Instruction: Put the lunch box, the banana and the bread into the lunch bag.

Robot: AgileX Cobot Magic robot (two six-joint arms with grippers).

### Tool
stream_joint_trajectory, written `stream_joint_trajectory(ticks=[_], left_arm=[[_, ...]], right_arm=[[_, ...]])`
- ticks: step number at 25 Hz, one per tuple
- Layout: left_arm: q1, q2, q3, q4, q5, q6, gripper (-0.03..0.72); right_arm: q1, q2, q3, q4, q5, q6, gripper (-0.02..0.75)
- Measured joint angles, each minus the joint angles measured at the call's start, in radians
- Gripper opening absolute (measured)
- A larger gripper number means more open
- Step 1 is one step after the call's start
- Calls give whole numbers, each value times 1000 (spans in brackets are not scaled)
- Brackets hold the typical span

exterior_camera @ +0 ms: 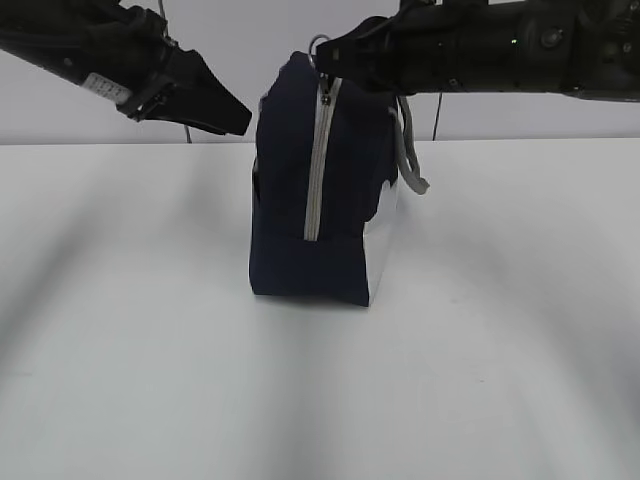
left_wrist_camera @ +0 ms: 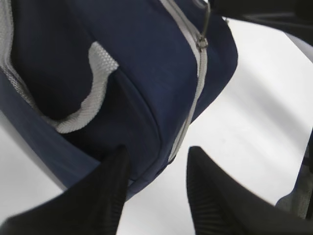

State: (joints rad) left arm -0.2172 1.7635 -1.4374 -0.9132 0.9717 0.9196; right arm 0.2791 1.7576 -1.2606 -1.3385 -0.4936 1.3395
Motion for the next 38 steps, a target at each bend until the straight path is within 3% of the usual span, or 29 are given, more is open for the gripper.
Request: stream_joint_trajectory(ticks=[7,12,21,29,38], left_arm=[[0,-32,234,-239,-151,261,296],[0,-67,296,-389,-280,393,296],[0,-59,301,-484,-299,403,302],[0,-20,301,-494,-232,473,494],[-12,-20,301,-515,-194,630,518]], right_arm=[[0,0,0,-38,0,10,-16],[0,0,0,-49,0,25,-16],[0,0,-2,-56,0,49,-16],[0,0,-2,-60,0,57,-16],[0,0,-2,-60,4,62,-16]])
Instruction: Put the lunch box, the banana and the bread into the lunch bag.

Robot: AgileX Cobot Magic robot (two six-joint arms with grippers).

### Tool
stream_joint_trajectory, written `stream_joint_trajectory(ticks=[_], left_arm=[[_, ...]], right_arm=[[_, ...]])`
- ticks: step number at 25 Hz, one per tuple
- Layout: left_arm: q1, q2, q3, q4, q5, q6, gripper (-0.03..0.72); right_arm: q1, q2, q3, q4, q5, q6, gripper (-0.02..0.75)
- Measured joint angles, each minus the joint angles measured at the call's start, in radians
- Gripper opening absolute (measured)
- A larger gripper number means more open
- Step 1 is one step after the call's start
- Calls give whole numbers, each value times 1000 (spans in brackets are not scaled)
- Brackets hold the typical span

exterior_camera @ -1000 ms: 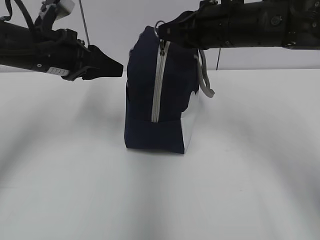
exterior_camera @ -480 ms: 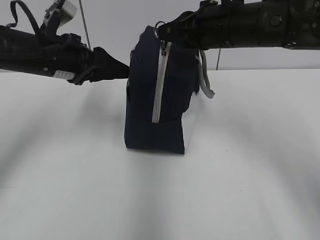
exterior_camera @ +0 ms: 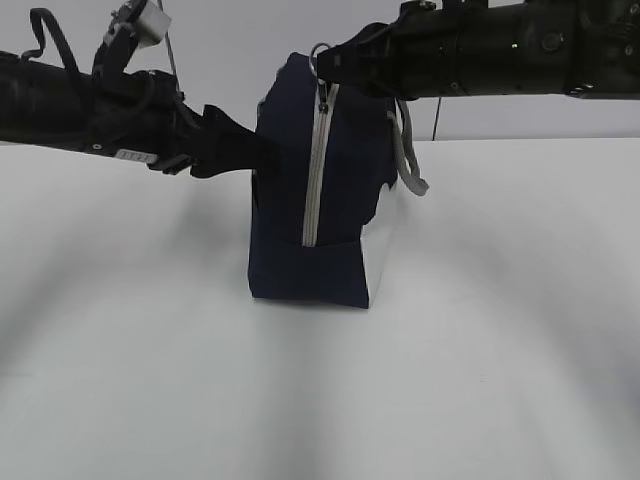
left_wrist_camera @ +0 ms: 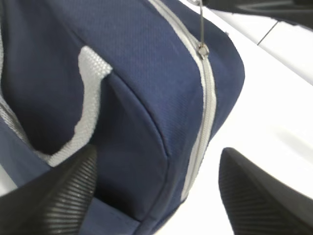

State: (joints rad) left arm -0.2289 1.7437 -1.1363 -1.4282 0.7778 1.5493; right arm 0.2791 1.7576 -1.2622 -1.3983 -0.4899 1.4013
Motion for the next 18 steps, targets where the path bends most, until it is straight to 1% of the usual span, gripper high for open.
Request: stream_joint_trajectory(ticks=[4,9,12,18], left_arm=[[-7,0,0,-62,-18,70,518],[-48,8,0,-78,-61,83,518],[-57,20,0,-81,-69,84,518],[-58,21,0,-105,-76,84,457]], right_arm=[[0,0,0,0,4,2,-16],[0,0,0,0,11,2,-16],[0,0,0,0,11,2,-16],[0,0,0,0,11,2,-16]])
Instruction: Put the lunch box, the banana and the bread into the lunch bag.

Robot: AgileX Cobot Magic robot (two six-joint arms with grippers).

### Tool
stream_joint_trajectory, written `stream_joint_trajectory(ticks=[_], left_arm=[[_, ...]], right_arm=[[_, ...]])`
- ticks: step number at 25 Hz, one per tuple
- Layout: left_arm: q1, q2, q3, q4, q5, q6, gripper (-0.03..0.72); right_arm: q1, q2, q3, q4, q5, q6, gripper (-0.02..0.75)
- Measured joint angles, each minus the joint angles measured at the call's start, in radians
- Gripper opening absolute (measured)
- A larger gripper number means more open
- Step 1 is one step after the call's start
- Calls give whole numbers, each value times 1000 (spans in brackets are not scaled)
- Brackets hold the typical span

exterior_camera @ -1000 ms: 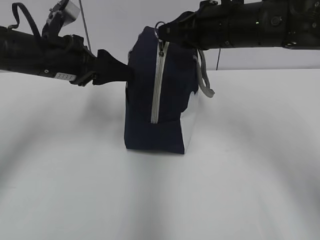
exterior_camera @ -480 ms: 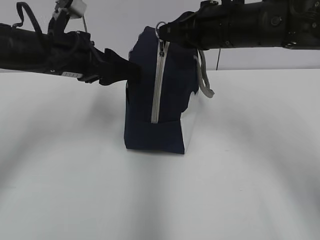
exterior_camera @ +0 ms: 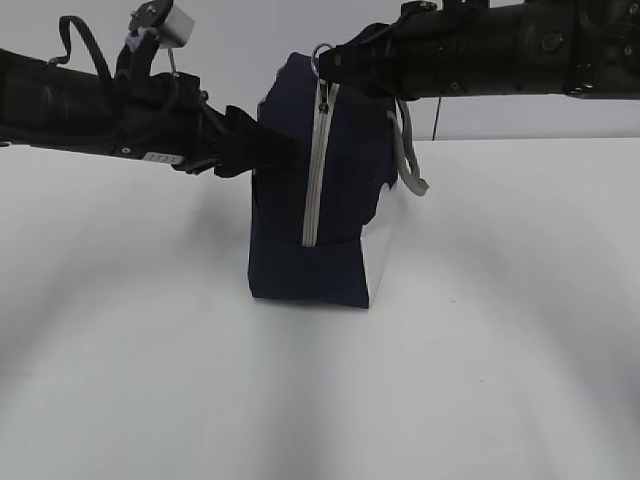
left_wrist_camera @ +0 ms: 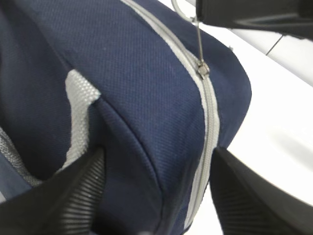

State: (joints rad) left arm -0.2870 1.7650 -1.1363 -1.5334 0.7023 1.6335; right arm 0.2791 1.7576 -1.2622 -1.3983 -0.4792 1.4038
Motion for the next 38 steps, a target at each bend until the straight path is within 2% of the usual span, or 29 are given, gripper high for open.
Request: stream_joint_trajectory(ticks=[6,12,18,20,22,23,38], left_arm=[[0,0,0,-4,7,0,382],[0,0,0,-6,12,0,239],[0,0,0,-6,12,0,190],[0,0,0,-6,12,0,128],[0,0,0,-6,12,0,33],[0,0,0,-6,12,0,13],[0,0,0,-24,12,0,2]], right_arm=[[0,0,0,0,0,0,-16],[0,0,0,0,0,2,-16],[0,0,0,0,0,11,-16],[0,0,0,0,0,16,-16],[0,0,0,0,0,20,-16],[0,0,0,0,0,24,-16],[0,-47,0,-32,-10,43,-16]])
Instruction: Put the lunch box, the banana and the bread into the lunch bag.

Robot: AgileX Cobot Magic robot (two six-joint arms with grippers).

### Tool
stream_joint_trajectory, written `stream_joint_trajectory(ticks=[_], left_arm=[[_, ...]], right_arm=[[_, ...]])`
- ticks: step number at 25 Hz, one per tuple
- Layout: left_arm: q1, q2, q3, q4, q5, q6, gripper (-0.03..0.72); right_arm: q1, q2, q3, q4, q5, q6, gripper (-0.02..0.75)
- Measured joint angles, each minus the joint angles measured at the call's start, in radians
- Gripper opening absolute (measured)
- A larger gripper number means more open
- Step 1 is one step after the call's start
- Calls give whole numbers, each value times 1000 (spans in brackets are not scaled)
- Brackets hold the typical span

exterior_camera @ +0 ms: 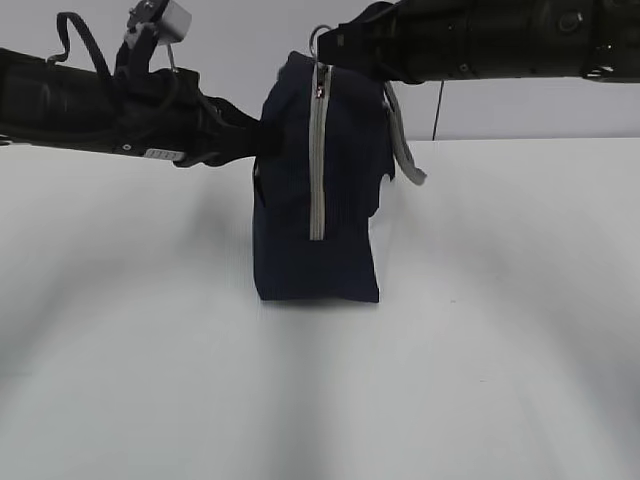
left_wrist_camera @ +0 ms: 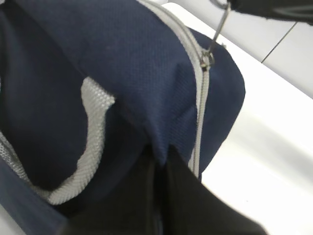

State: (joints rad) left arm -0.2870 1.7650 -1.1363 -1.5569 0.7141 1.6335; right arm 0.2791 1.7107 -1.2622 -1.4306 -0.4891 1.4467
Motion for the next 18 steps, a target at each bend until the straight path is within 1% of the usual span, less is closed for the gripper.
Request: stream_joint_trajectory(ticks=[5,11,18], left_arm=[[0,0,0,4,14,0,2],[0,0,-1,51,49,-37,2],[0,0,-1,98,74,-54,1]], right_arm=[[0,-1,0,-2,4,11,-16],[0,-1,-46,-2,41,16,-16],[0,53,-101,-2,43,38,-16]])
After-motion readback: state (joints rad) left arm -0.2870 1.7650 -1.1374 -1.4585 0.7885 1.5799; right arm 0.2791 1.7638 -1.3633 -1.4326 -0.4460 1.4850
